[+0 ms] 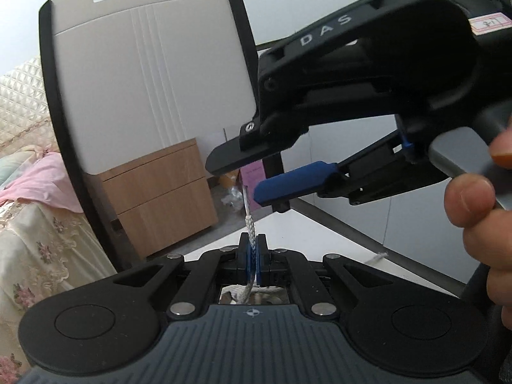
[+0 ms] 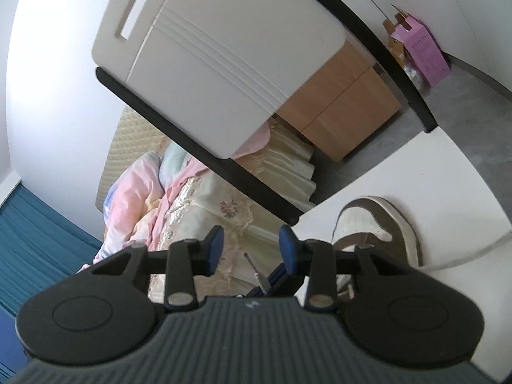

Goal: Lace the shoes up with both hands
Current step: 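Pass the lace end from the right tool into the left tool, then lower the lace with the left tool to the sneaker eyelets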

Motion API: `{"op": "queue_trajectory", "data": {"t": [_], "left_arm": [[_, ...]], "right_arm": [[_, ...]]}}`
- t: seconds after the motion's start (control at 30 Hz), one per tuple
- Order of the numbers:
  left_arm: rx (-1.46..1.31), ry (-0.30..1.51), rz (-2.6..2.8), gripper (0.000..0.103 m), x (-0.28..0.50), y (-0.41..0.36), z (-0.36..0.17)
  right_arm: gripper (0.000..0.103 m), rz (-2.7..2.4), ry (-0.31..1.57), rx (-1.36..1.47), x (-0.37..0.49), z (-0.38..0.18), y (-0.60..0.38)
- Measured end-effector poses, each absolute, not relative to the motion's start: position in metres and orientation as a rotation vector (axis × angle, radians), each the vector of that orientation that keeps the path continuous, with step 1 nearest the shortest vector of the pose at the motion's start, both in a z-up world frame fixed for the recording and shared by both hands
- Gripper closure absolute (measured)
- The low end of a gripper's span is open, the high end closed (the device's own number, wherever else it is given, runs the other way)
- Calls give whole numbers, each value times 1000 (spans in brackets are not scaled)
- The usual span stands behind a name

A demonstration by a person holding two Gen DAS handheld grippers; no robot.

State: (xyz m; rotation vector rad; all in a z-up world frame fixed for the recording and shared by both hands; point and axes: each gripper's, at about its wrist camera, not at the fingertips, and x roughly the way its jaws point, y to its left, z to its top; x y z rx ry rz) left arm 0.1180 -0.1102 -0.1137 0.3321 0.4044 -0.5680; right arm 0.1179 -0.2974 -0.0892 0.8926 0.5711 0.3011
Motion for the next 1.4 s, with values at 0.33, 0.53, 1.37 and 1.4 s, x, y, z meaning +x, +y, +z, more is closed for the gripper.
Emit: {"op": "queue_trajectory", "data": {"t": [0.33, 0.53, 1.37, 1.4], "left_arm": [[349, 392, -576, 99, 116, -107, -124], [399, 356, -567, 51, 106, -113, -125], [675, 187, -559, 100, 82, -124, -125], [693, 186, -561, 100, 82, -120, -125]], "right_arm": [[100, 282, 587, 828, 115, -94, -294], [100, 238, 576, 893, 113, -101, -307], [94, 242, 593, 932, 110, -106, -314], [93, 225, 598, 906, 108, -104, -315]]}}
